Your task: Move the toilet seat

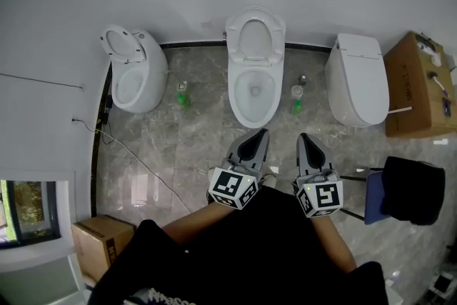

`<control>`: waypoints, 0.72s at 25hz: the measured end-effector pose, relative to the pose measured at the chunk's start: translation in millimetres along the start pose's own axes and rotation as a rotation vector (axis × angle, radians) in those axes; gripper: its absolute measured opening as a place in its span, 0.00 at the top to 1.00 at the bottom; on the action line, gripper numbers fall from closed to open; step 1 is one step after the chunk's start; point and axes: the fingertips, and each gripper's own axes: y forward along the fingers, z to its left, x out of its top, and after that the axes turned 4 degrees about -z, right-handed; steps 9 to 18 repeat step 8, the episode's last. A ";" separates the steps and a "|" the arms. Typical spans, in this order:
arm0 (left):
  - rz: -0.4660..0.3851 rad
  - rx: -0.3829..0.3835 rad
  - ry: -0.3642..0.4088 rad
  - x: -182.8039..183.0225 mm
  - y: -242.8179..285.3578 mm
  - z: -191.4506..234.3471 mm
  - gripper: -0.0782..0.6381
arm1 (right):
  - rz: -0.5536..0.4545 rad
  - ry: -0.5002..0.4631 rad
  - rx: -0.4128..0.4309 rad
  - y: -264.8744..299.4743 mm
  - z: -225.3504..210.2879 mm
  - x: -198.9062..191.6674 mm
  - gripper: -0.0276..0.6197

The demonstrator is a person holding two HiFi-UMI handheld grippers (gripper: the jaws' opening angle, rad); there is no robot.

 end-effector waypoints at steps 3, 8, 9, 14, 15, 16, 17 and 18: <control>-0.010 -0.017 0.043 0.8 -1.3 -7.0 0.87 | 0.003 0.014 -0.044 -4.9 -9.3 -1.4 0.91; -0.014 -0.022 0.056 1.8 -2.7 -6.8 0.87 | -0.006 0.028 -0.089 -6.0 -20.0 -1.2 0.91; -0.014 -0.022 0.056 1.8 -2.7 -6.8 0.87 | -0.006 0.028 -0.089 -6.0 -20.0 -1.2 0.91; -0.014 -0.022 0.056 1.8 -2.7 -6.8 0.87 | -0.006 0.028 -0.089 -6.0 -20.0 -1.2 0.91; -0.014 -0.022 0.056 1.8 -2.7 -6.8 0.87 | -0.006 0.028 -0.089 -6.0 -20.0 -1.2 0.91; -0.014 -0.022 0.056 1.8 -2.7 -6.8 0.87 | -0.006 0.028 -0.089 -6.0 -20.0 -1.2 0.91; -0.014 -0.022 0.056 1.8 -2.7 -6.8 0.87 | -0.006 0.028 -0.089 -6.0 -20.0 -1.2 0.91; -0.014 -0.022 0.056 1.8 -2.7 -6.8 0.87 | -0.006 0.028 -0.089 -6.0 -20.0 -1.2 0.91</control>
